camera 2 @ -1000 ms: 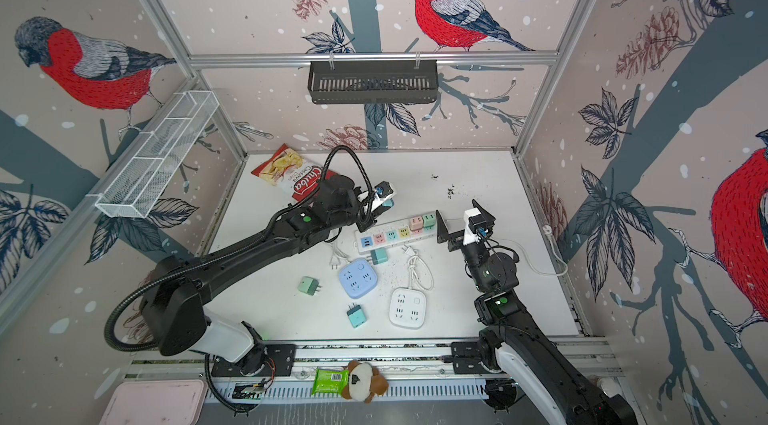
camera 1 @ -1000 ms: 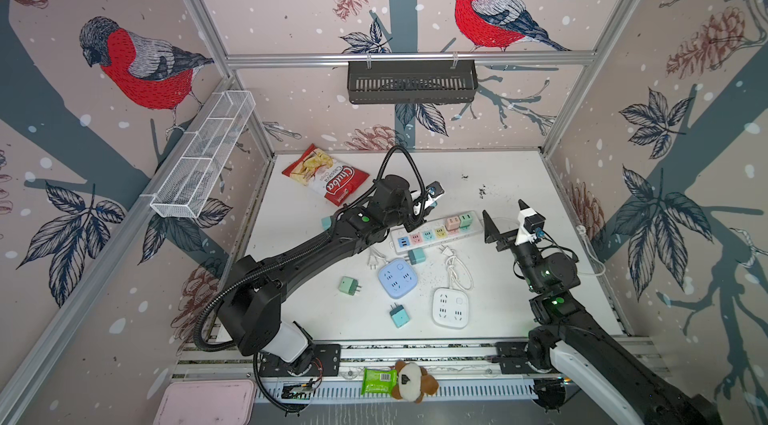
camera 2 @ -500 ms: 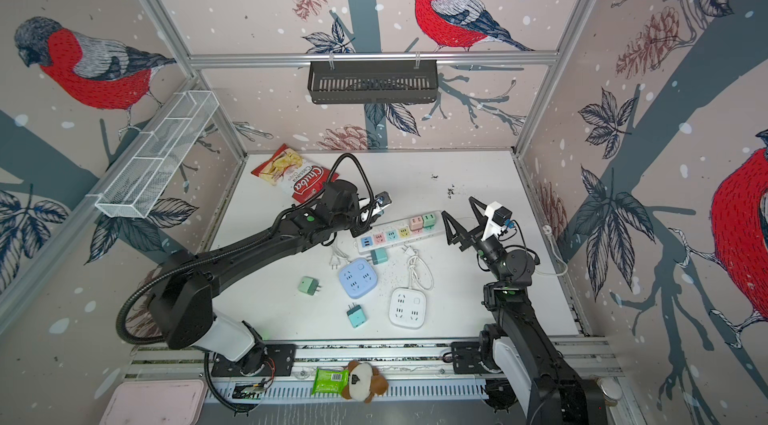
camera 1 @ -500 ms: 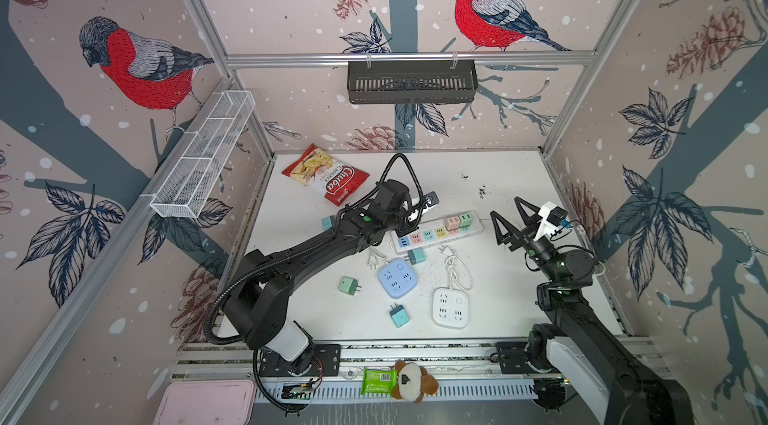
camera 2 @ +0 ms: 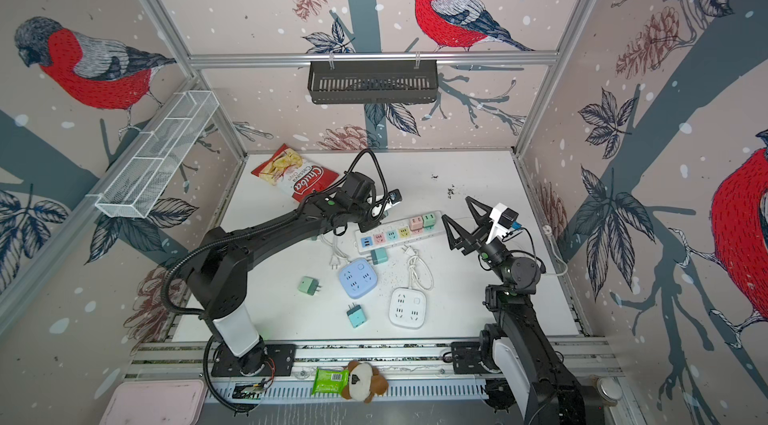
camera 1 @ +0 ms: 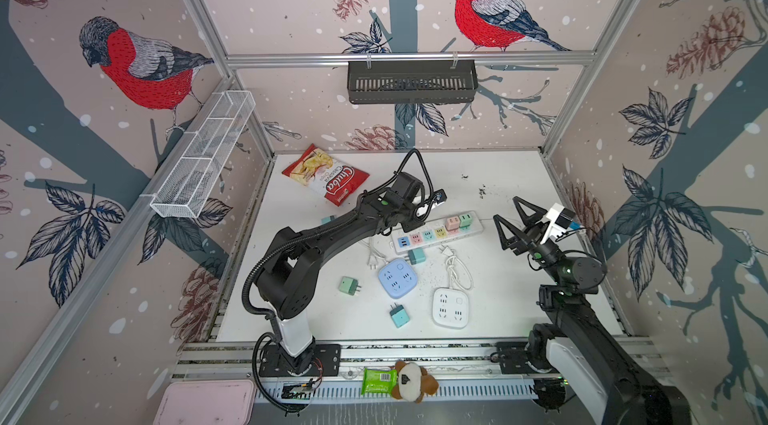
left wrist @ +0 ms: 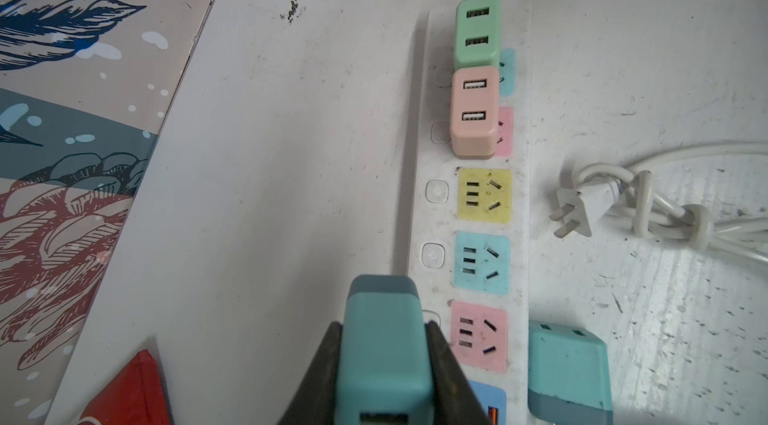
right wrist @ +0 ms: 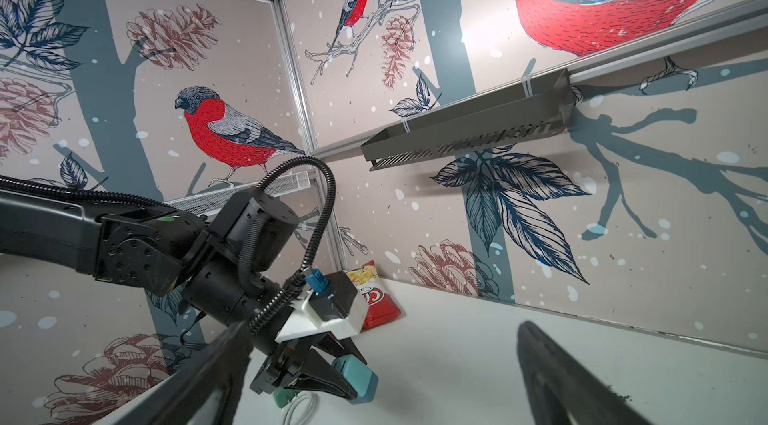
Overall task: Insert the plug
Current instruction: 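Carry the teal charger above the strip with the left gripper while the right arm retracts, then lower the teal charger into the yellow socket beside the pink charger with the left gripper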
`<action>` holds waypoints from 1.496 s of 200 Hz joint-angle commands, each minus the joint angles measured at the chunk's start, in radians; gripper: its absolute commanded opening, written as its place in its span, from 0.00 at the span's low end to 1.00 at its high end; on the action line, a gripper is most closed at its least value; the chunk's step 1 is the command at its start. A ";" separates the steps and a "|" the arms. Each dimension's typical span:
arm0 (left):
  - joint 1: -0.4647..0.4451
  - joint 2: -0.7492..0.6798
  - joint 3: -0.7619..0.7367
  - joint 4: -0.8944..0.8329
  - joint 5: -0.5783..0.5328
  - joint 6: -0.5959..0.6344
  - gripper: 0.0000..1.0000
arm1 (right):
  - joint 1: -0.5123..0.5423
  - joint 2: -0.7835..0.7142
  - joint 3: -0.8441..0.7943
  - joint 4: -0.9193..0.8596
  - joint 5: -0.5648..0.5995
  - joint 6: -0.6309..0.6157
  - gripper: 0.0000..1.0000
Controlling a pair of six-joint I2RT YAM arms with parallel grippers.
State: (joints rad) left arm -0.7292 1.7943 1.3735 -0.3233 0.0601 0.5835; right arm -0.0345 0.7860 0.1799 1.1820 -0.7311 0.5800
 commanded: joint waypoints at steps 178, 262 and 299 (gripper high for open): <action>-0.098 0.253 0.253 -0.183 0.044 -0.001 0.00 | 0.072 -0.232 -0.020 -0.301 0.201 -0.229 1.00; -0.098 0.356 0.375 -0.290 0.017 -0.054 0.00 | 0.085 -0.237 -0.011 -0.323 0.208 -0.244 1.00; -0.098 0.402 0.471 -0.399 -0.005 -0.098 0.00 | 0.087 -0.246 -0.010 -0.341 0.212 -0.246 1.00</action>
State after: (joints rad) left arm -0.8280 2.1754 1.8023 -0.6189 0.0902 0.5201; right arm 0.0509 0.5472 0.1642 0.8387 -0.5327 0.3416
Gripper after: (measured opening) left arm 0.289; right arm 0.998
